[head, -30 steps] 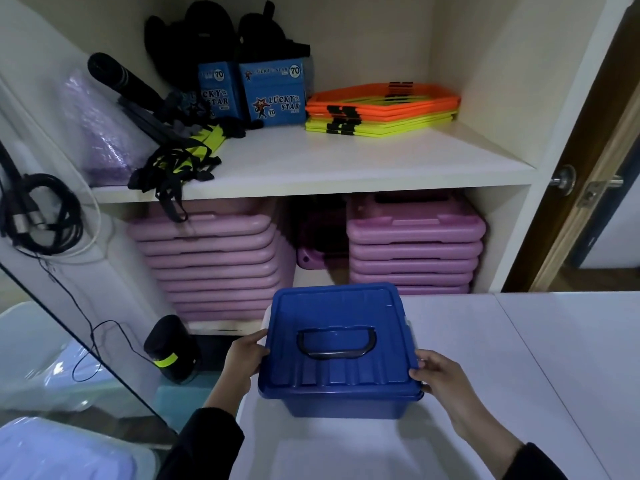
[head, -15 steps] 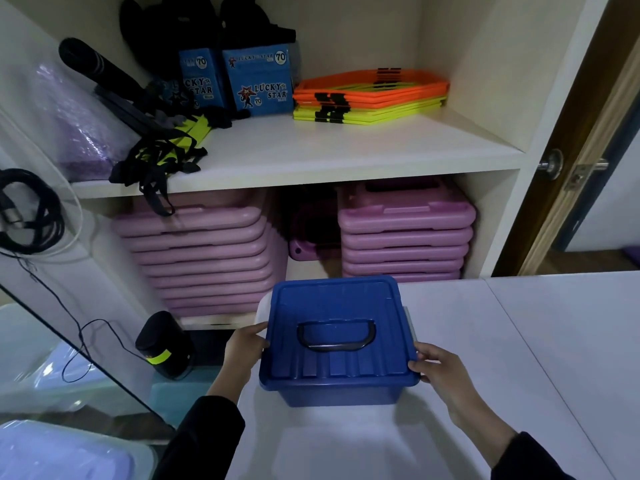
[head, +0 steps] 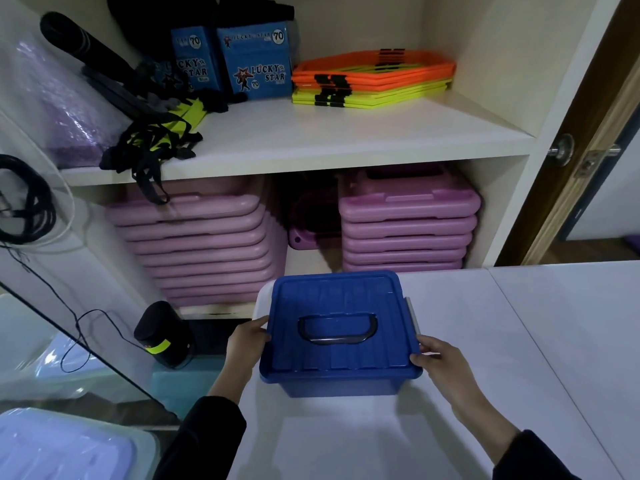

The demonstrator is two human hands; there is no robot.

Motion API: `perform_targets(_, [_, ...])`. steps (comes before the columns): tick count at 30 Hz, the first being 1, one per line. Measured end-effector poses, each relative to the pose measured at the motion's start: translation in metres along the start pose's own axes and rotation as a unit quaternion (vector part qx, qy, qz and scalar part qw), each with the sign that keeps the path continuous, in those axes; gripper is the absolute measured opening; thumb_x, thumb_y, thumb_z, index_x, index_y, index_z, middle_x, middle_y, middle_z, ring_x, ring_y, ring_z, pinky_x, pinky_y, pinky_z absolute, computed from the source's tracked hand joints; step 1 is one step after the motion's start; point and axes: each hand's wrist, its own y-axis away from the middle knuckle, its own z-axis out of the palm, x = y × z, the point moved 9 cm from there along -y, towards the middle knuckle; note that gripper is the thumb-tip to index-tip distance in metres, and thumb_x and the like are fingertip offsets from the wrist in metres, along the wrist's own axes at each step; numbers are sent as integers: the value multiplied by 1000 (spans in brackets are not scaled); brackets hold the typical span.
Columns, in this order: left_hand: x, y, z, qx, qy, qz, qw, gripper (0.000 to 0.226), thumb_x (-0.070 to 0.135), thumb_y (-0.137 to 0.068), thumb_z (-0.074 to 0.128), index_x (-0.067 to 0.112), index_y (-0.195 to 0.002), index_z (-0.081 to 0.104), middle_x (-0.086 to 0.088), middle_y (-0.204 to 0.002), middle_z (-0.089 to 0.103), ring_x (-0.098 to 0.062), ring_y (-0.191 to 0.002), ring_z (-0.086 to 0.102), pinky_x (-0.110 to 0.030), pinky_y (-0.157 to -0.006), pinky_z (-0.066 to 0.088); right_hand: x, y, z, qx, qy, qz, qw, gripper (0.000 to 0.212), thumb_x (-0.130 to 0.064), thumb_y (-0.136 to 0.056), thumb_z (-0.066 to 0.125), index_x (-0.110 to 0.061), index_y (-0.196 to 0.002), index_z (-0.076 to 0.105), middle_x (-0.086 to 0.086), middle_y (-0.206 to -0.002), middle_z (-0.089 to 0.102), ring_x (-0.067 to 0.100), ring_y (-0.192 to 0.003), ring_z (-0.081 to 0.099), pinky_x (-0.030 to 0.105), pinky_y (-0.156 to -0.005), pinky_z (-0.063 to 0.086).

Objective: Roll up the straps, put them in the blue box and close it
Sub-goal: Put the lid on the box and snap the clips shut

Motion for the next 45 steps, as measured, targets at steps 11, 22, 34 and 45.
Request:
perform_targets(11, [-11,3,3,-34,121,-56,990,52,-9,-85,45,15,-130,51,-12,-89,61,-26,-73,53,-30,-62,45,32,-5,-3,-59,-82,141,985,74,-13,-84,65,-19,-146,24,7,-142,40,22,-119,46,37,-97,40])
perform_targets(22, [-8,8,4,-34,157,-59,985,55,-10,-86,45,9,-136,38,-9,-80,56,-24,-62,50,-32,-58,43,1,-15,8,-51,-80,55,994,53,18,-76,42,-9,-121,51,9,-107,60,17,-82,59,25,-61,46])
perform_targets(34, [-17,-2,4,-43,123,-78,988,53,-7,-87,50,-2,-136,34,-16,-94,57,-24,-67,52,-31,-57,44,22,-26,13,-41,-345,159,924,7,-10,-91,51,-9,-90,58,7,-86,62,19,-73,55,30,-63,45])
perform_targets(45, [-32,-15,4,-64,109,-94,988,53,-1,-83,56,-5,-133,39,-14,-83,57,-23,-65,55,-30,-58,50,27,-54,20,-124,-283,179,934,21,-8,-89,54,3,-105,63,14,-91,64,26,-82,55,38,-88,47])
